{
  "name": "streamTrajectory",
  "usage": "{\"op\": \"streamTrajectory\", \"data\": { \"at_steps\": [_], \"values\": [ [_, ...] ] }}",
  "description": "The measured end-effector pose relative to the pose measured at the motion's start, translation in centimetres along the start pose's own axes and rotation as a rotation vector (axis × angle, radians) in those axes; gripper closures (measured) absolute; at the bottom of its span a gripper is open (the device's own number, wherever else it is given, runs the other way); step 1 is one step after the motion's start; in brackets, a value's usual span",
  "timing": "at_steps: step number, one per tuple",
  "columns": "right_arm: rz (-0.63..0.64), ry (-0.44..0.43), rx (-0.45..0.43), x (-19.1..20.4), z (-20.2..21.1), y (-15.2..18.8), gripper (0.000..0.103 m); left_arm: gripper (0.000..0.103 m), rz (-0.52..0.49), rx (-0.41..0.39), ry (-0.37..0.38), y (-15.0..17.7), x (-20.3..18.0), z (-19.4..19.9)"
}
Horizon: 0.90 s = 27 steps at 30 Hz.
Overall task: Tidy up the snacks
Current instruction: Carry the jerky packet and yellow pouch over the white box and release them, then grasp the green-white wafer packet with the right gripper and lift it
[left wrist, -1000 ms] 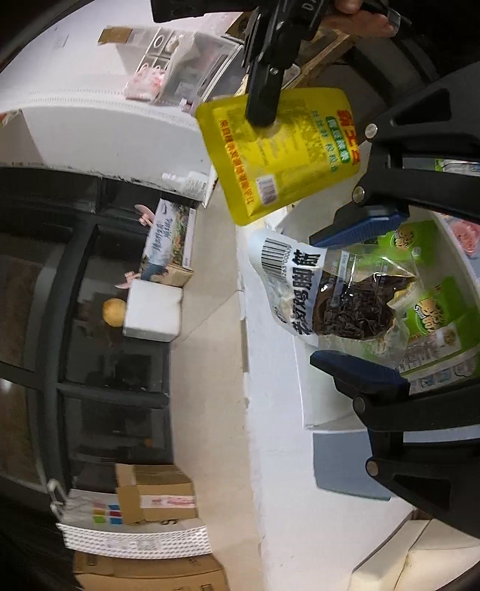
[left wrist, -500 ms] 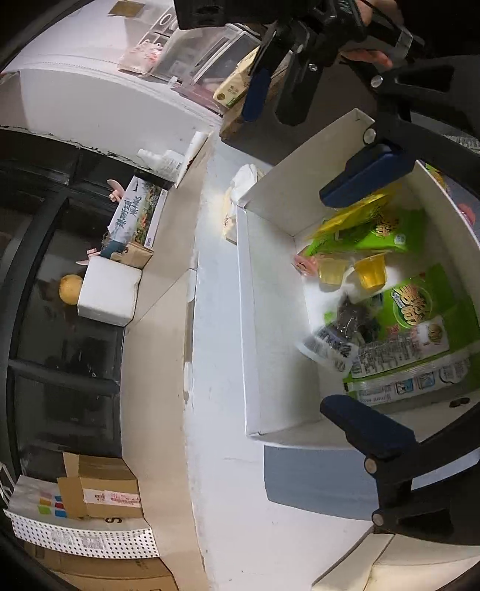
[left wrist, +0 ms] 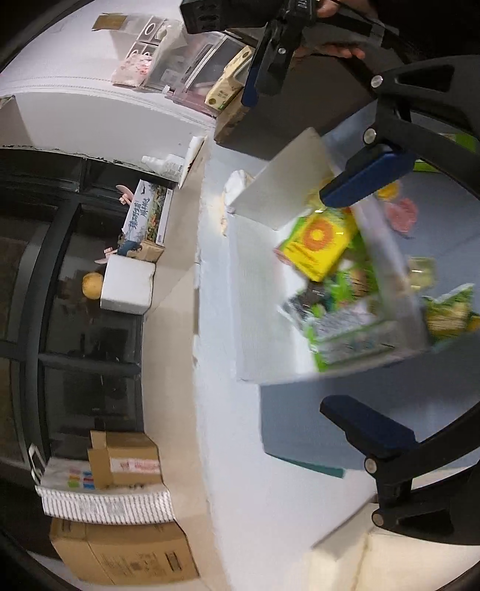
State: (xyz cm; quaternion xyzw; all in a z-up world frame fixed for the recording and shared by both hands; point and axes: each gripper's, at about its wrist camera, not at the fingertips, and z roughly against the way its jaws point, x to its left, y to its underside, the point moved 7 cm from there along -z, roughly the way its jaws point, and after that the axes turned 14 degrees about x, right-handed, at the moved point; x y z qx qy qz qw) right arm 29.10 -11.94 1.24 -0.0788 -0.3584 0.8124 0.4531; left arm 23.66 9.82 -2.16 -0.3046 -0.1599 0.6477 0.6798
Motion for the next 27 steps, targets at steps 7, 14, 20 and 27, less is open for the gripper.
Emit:
{"op": "streamTrajectory", "data": {
  "at_steps": [7, 14, 20, 27],
  "values": [
    [0.215, -0.132, 0.035, 8.3, -0.6, 6.2, 0.0, 0.0, 0.103, -0.002, -0.062, 8.6, 3.5, 4.0],
    [0.44, -0.219, 0.159, 17.4, -6.2, 10.9, 0.0, 0.0, 0.18, -0.059, -0.089, 15.1, 4.8, 9.2],
    [0.538, -0.301, 0.251, 22.8, -10.4, 12.6, 0.0, 0.0, 0.272, -0.135, -0.115, 17.7, 7.1, 13.8],
    [0.661, -0.253, 0.381, 26.5, -16.6, 14.1, 0.0, 0.0, 0.315, -0.166, -0.117, 18.9, 8.8, 15.6]
  ]
}}
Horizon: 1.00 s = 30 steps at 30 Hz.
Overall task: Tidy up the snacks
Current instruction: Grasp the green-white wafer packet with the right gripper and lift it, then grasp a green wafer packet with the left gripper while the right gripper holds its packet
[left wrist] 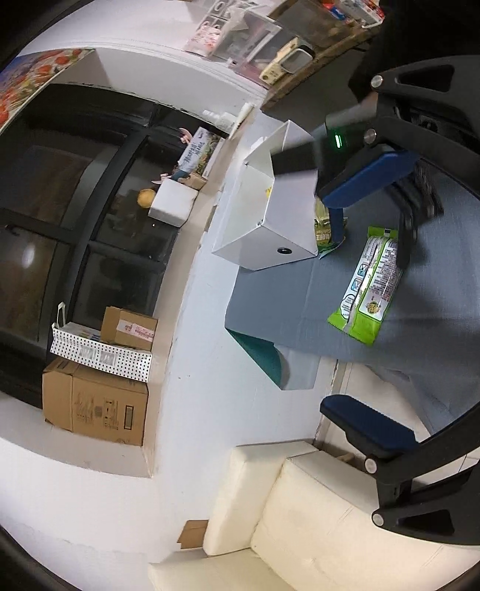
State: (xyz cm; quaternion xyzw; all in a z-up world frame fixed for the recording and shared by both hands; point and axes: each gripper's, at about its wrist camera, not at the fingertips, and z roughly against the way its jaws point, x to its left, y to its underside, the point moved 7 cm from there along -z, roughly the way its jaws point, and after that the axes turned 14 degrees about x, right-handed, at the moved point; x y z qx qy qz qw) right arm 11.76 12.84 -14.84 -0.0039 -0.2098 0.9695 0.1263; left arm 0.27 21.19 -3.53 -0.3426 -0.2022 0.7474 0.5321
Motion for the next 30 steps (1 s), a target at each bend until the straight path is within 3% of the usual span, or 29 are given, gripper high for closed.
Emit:
{"op": "streamTrajectory", "data": {
  "at_steps": [11, 14, 16, 19, 23, 30],
  "values": [
    [-0.038, 0.026, 0.103, -1.3, -4.3, -0.4, 0.0, 0.0, 0.024, 0.017, 0.018, 0.6, 0.6, -0.4],
    [-0.022, 0.038, 0.126, -1.0, -4.9, 0.0, 0.012, 0.0, 0.029, 0.024, 0.021, 0.8, 0.5, -0.7],
    [-0.002, 0.041, 0.108, -0.6, -4.5, 0.1, 0.03, 0.0, 0.029, 0.026, 0.023, 0.8, 0.5, -0.8],
    [0.001, 0.039, 0.102, -0.4, -4.3, -0.1, 0.038, 0.0, 0.028, 0.03, 0.019, 0.9, 0.4, -0.9],
    [-0.023, 0.021, 0.05, -0.5, -2.5, -0.1, 0.038, 0.0, 0.018, 0.027, 0.019, 0.9, 0.1, -0.7],
    [-0.144, 0.031, -0.114, -2.6, 6.0, 2.7, 0.038, 0.0, -0.073, 0.052, 0.061, 0.3, -3.4, -1.6]
  ]
}}
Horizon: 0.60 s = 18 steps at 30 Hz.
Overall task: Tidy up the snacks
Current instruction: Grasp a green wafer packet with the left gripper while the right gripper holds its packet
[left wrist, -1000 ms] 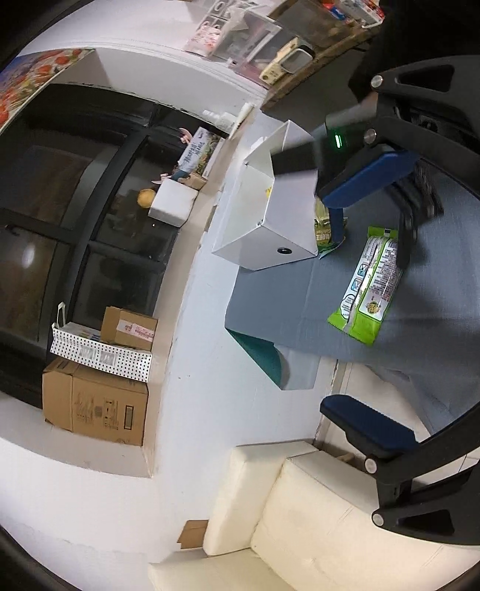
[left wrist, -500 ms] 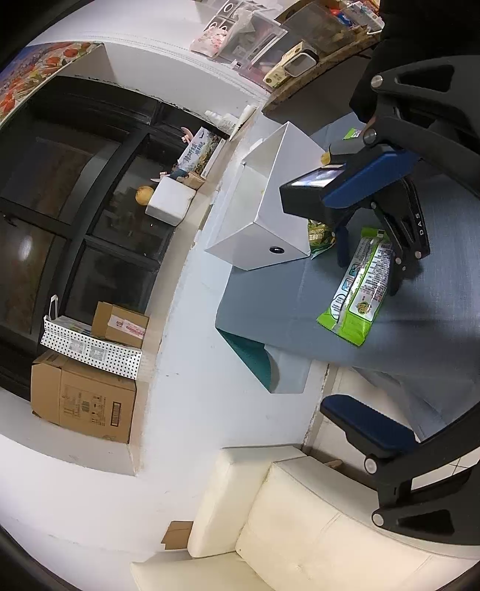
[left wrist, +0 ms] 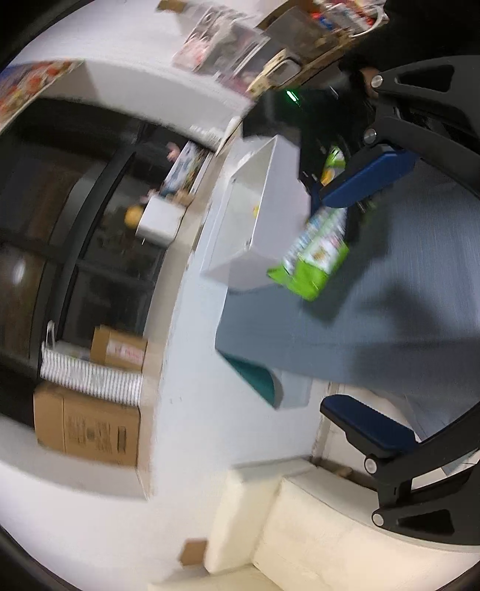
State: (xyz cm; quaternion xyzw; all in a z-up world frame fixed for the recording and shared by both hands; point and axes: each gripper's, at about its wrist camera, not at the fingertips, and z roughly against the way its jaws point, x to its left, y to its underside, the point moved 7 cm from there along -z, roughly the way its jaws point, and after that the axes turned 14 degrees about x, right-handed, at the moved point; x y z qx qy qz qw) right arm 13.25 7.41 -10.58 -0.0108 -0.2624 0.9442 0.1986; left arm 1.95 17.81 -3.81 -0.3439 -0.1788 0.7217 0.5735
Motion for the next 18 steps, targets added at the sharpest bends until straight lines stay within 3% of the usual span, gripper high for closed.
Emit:
{"op": "streamTrajectory", "data": {
  "at_steps": [5, 12, 18],
  "values": [
    [-0.167, 0.127, -0.072, -5.4, 7.2, 5.9, 0.038, 0.0, -0.134, 0.071, 0.066, -0.5, -5.7, -3.7],
    [-0.472, 0.285, -0.125, -12.5, 15.8, 16.9, 0.038, 0.0, -0.303, 0.196, 0.231, -0.5, -17.9, -10.9],
    [-0.636, 0.352, -0.16, -15.9, 21.0, 23.8, 0.038, 0.0, -0.429, 0.336, 0.226, 1.4, -26.3, -18.9]
  ]
}}
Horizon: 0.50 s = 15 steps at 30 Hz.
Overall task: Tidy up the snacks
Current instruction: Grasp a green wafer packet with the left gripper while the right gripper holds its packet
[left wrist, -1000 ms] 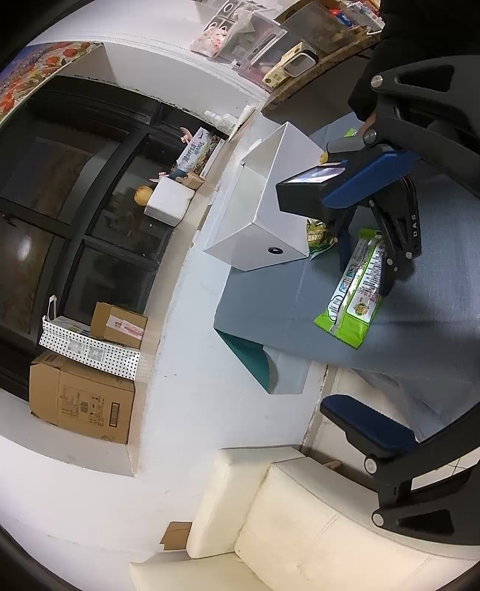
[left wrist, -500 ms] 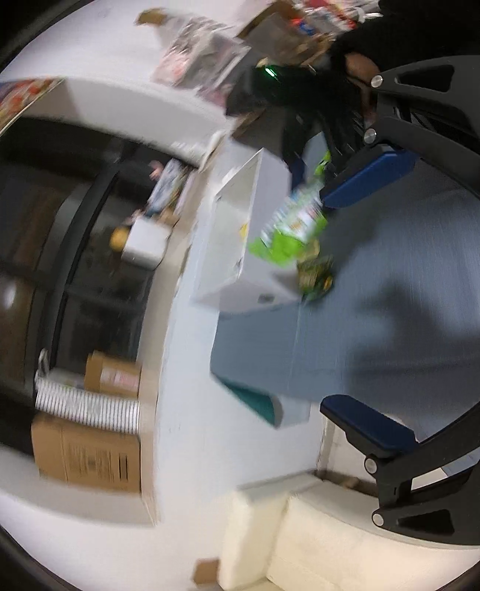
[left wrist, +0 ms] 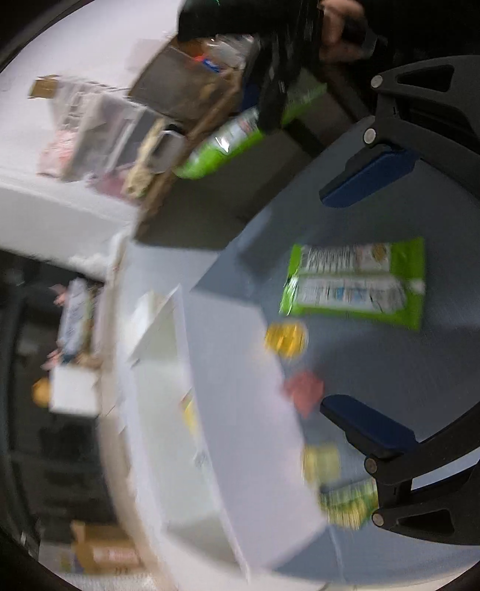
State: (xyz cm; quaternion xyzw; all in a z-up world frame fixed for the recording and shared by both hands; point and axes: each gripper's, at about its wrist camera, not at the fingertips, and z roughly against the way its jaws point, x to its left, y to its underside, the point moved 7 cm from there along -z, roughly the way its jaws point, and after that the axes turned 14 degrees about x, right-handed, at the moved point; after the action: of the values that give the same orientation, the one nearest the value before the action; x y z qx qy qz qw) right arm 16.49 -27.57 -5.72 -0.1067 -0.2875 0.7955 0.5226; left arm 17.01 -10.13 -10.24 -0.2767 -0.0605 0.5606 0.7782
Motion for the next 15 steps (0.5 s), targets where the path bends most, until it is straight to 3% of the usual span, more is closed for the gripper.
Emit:
{"op": "streamTrajectory", "data": {
  "at_steps": [5, 10, 11, 12, 14, 15],
  "values": [
    [-0.083, 0.019, 0.007, -2.6, 1.2, 2.3, 0.038, 0.0, -0.042, 0.126, -0.041, 0.1, -2.1, -6.5],
    [-0.136, 0.01, 0.012, -4.1, 1.5, 3.5, 0.038, 0.004, -0.02, 0.17, -0.035, 0.6, -2.1, -8.5],
    [-0.145, 0.005, 0.015, -4.2, 1.4, 3.5, 0.038, 0.011, -0.028, 0.174, -0.042, 0.7, -2.1, -8.7],
    [-0.149, 0.0, 0.017, -4.3, 1.3, 3.6, 0.038, 0.024, -0.034, 0.179, -0.055, 0.6, -2.1, -8.8],
    [-0.141, -0.007, 0.017, -4.2, 1.3, 3.5, 0.038, 0.034, -0.07, 0.182, -0.091, 0.5, -2.3, -8.9],
    [-0.137, -0.01, 0.017, -4.0, 1.2, 3.6, 0.038, 0.036, -0.073, 0.181, -0.065, 0.4, -2.6, -8.9]
  ]
}}
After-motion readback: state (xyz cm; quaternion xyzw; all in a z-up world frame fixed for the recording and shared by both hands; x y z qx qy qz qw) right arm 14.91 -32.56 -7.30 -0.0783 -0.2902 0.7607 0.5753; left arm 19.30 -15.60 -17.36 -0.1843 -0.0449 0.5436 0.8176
